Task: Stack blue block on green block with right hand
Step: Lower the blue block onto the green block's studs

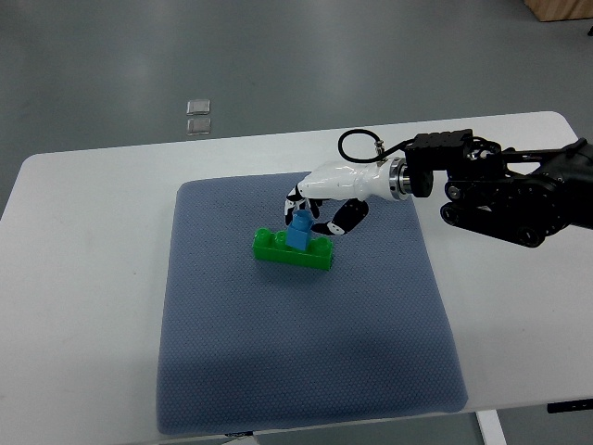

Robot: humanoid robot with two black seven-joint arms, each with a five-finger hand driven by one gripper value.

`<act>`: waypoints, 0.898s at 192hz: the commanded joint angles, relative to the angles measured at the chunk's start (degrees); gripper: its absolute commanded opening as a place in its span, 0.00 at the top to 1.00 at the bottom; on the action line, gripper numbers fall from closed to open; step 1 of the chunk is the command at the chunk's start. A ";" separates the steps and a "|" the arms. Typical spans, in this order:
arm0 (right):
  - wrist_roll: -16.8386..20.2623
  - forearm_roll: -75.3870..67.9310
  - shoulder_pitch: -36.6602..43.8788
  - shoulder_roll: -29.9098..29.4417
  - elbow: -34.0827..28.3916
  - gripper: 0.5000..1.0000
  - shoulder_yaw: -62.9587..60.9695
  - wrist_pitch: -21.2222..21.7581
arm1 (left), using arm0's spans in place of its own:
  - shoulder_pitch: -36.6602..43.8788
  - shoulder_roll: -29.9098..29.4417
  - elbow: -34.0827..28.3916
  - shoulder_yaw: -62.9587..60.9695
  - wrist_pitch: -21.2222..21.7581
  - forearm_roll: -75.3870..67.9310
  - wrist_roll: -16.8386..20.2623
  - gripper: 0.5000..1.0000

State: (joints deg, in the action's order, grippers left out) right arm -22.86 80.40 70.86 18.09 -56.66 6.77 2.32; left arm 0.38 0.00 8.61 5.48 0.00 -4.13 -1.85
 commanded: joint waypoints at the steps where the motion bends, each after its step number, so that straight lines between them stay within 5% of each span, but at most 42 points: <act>1: 0.01 0.63 -0.11 -0.51 0.76 1.00 0.08 -0.03 | 0.06 0.00 0.00 -0.03 0.00 0.00 0.00 0.00; 172: 0.01 3.18 -0.02 -2.18 1.29 1.00 2.46 -2.06 | 0.06 0.00 0.00 -0.03 0.00 0.00 0.00 0.00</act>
State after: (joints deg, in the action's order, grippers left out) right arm -22.85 83.49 70.63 16.50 -55.45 8.18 0.98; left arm 0.38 0.00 8.62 5.49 0.00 -4.13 -1.85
